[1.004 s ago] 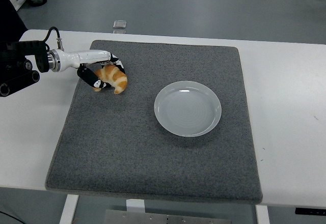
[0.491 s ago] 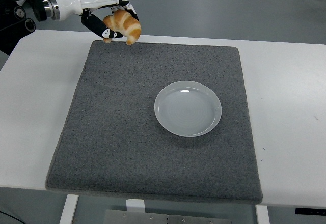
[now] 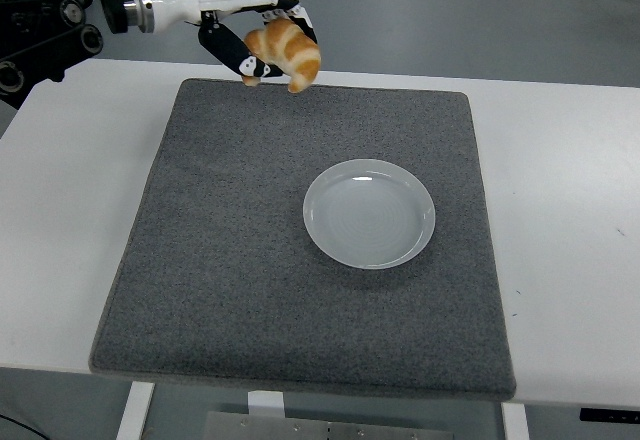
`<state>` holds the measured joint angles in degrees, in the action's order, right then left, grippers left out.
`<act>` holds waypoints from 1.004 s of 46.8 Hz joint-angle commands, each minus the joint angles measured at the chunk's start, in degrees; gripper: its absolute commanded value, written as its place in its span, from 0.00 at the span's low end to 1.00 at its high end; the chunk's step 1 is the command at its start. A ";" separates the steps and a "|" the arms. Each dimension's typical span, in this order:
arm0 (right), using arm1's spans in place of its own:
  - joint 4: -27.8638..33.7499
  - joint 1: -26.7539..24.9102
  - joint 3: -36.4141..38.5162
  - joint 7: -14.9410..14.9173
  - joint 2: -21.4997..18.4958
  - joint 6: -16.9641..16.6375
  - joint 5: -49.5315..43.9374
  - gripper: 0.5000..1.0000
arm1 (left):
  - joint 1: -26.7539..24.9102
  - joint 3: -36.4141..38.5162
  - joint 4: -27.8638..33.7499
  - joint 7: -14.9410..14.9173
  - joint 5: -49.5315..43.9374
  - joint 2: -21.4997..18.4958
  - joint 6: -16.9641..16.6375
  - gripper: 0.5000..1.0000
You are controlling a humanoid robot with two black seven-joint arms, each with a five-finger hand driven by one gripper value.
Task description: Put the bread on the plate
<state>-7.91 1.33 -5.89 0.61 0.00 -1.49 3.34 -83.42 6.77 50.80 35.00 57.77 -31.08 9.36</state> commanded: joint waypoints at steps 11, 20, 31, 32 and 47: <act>0.00 -0.01 0.00 0.01 0.00 0.00 0.00 0.90 | 1.68 -2.02 1.40 0.00 0.68 5.94 -0.22 0.00; 0.00 -0.01 0.00 0.01 0.00 0.00 0.00 0.90 | 3.26 -1.67 1.05 0.00 1.12 8.67 -0.31 0.00; 0.00 -0.01 0.00 0.01 0.00 0.00 0.00 0.90 | 6.78 -1.32 -1.32 0.00 2.61 12.80 -2.06 0.00; 0.00 -0.01 0.00 0.01 0.00 0.00 0.00 0.90 | 7.13 -1.23 -1.76 0.00 2.70 13.41 -2.33 0.00; 0.00 -0.01 0.00 0.01 0.00 0.00 0.00 0.90 | 11.43 -0.88 -5.27 0.00 4.28 18.51 -2.68 0.00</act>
<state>-7.91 1.31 -5.89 0.62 0.00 -1.49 3.34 -72.94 5.75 46.58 35.00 61.12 -13.70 6.75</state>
